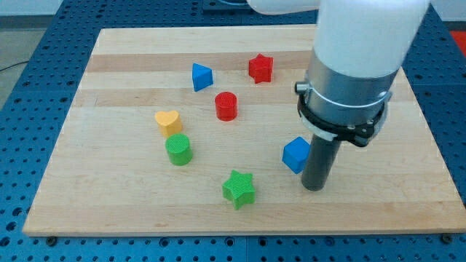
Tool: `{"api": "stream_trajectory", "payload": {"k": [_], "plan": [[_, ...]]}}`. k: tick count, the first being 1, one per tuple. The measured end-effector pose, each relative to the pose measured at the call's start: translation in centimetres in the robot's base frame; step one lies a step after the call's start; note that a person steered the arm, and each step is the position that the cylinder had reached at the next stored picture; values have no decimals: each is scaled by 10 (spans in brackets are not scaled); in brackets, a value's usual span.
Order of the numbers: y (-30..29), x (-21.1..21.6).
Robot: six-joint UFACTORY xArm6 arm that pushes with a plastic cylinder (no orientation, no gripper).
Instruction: Push the blue cube upwards of the board
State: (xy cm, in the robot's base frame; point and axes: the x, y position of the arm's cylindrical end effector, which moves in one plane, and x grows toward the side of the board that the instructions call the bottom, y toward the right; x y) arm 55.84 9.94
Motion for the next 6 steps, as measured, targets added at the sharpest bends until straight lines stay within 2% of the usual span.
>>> {"api": "stream_trajectory", "payload": {"k": [2,5,6], "plan": [[-25,-11],[-21,-49],[-29,-47]]}}
